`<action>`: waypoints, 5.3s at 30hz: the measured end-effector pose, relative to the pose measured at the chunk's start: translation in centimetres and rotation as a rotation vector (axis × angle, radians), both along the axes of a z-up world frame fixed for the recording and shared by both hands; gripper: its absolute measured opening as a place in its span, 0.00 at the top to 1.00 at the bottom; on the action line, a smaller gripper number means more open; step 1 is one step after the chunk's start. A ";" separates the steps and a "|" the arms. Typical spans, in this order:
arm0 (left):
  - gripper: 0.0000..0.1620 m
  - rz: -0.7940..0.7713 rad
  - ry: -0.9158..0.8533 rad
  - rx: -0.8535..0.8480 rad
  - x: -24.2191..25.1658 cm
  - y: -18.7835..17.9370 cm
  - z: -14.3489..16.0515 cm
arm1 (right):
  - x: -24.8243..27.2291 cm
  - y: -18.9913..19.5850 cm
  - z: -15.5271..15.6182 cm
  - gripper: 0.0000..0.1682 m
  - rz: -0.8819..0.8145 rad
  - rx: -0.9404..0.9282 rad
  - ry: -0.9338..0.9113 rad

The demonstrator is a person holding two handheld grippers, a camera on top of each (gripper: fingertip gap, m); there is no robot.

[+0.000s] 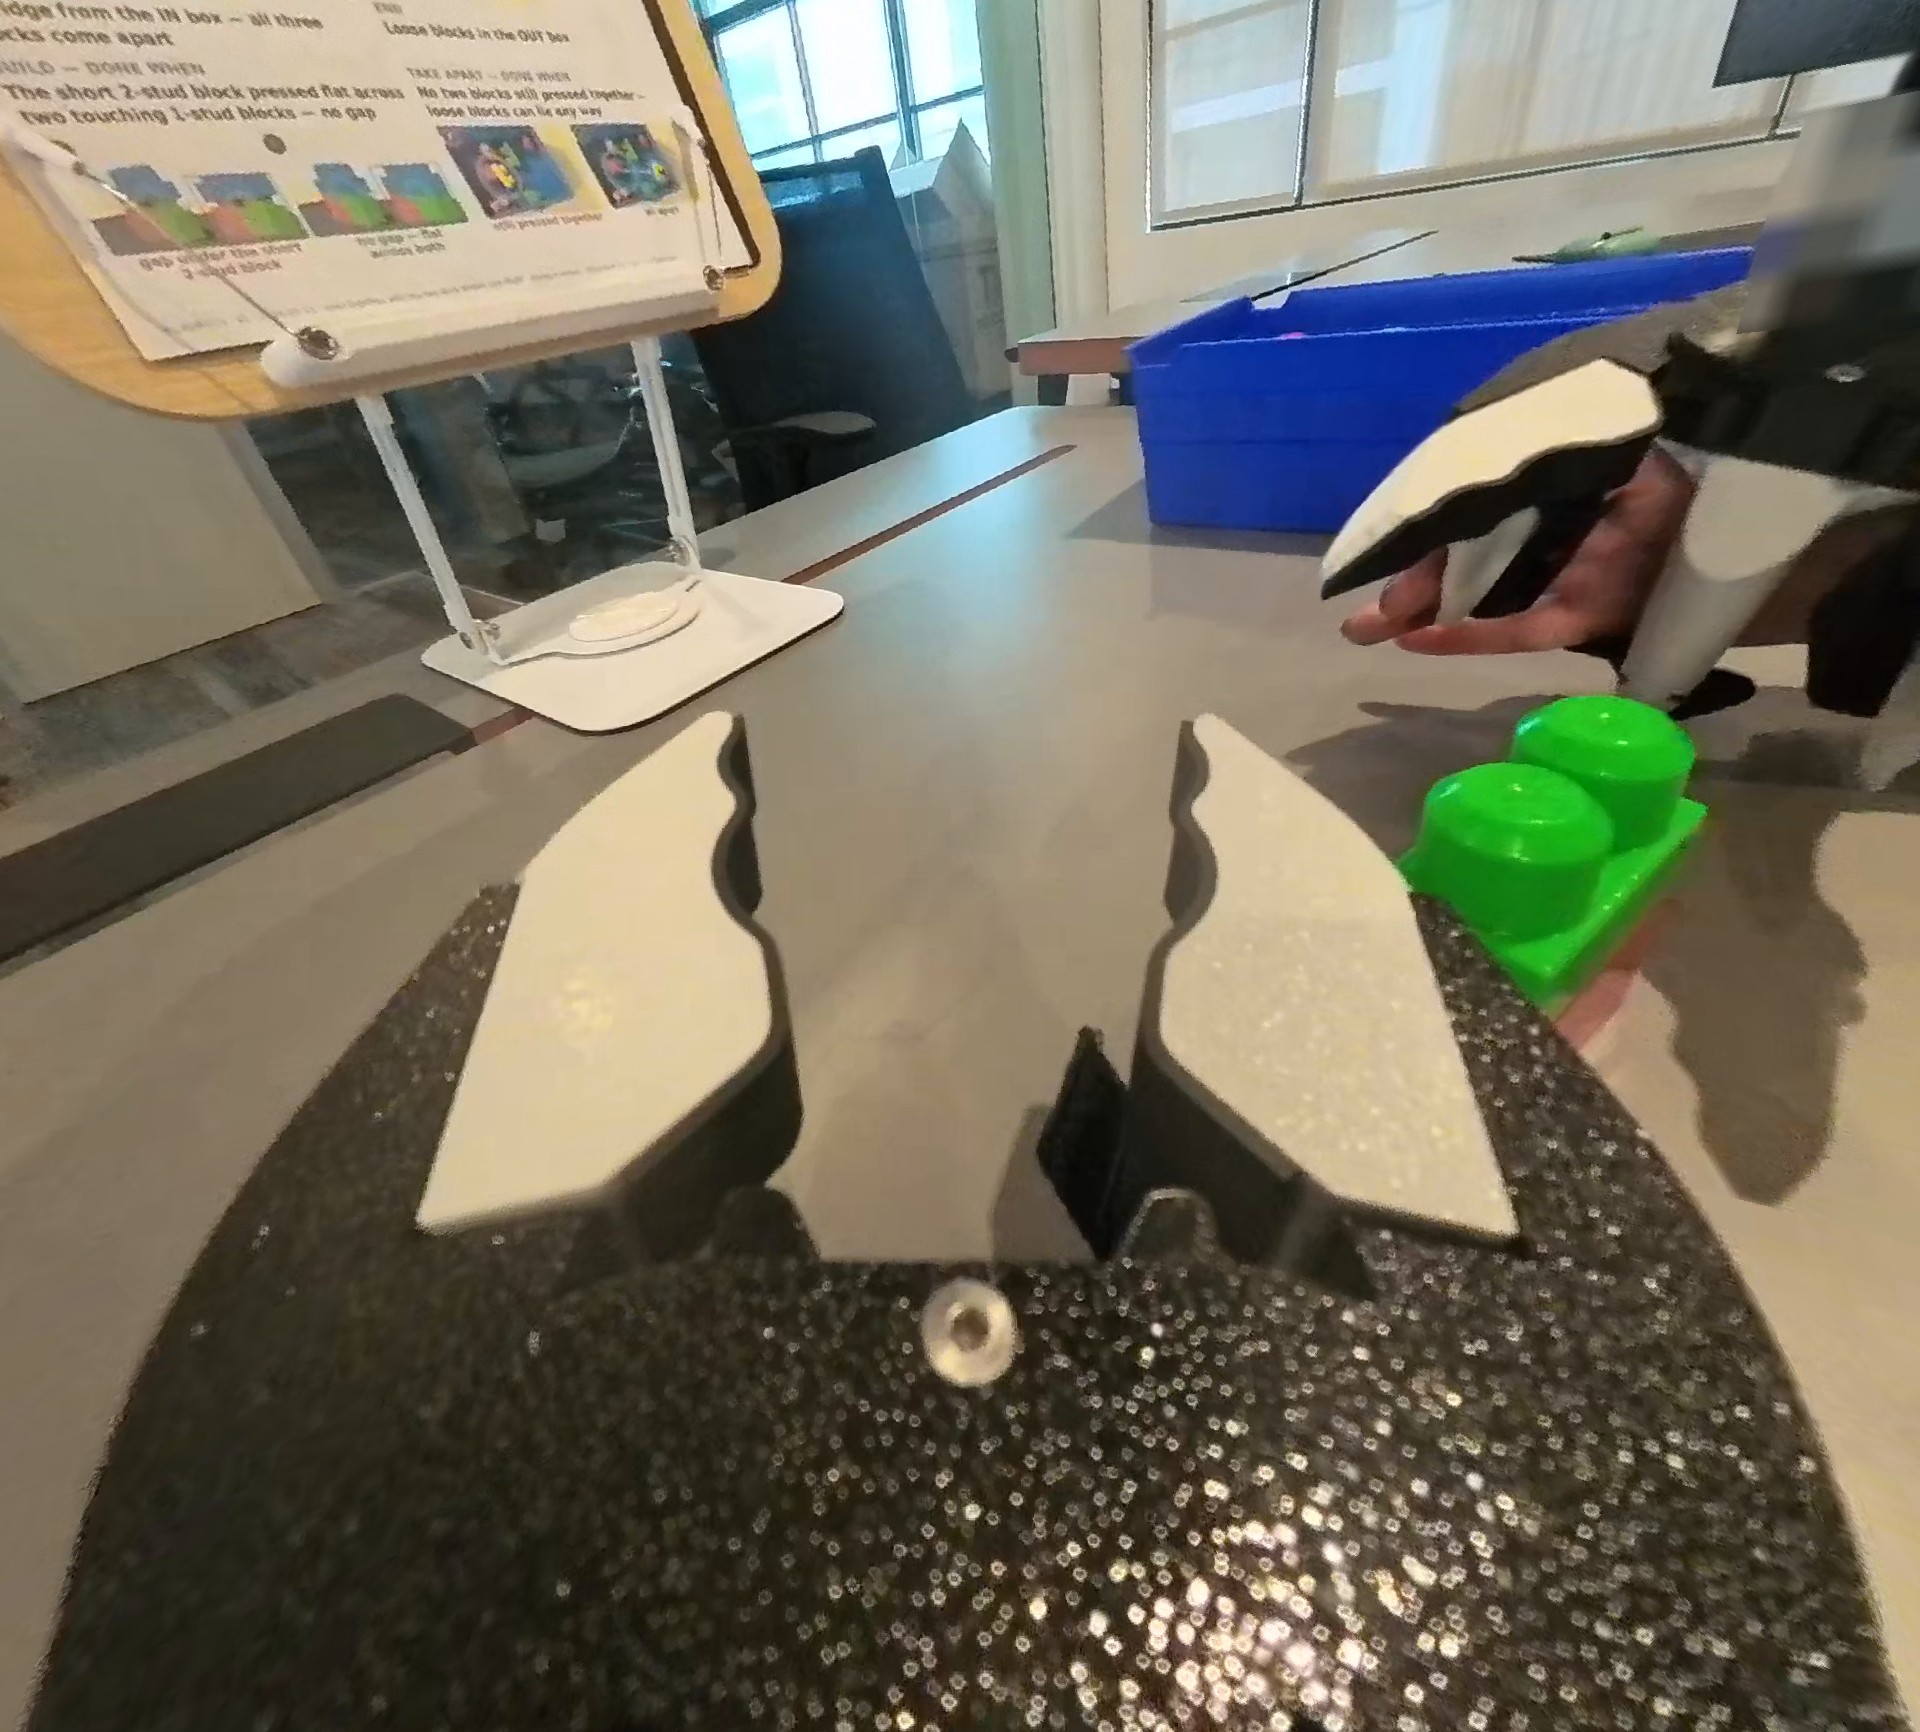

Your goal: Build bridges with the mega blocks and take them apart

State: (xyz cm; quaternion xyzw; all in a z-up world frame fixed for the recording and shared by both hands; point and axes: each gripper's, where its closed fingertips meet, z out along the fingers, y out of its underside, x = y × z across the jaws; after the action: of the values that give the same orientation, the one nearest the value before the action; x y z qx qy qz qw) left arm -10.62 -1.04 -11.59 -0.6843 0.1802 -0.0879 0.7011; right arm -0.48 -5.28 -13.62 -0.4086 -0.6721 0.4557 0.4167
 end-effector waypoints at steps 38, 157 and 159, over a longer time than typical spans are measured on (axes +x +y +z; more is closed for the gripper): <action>0.56 -0.003 0.091 -0.010 0.8 0.0 -0.7 | -1.9 -0.4 -4.1 0.73 -0.076 0.128 -0.184; 0.63 0.086 0.160 -0.008 2.1 1.6 -1.0 | 32.6 27.4 -1.0 0.83 -0.078 0.590 -1.272; 0.63 0.087 0.158 -0.010 2.0 1.6 -1.0 | 32.3 27.2 -1.2 0.83 -0.056 0.596 -1.288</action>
State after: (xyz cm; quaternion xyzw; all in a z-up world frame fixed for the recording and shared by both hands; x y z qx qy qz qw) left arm -8.59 0.58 -12.61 -0.6998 0.2048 -0.0040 0.6844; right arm 31.85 21.92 -14.79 -0.4825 -0.8702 -0.0904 0.0420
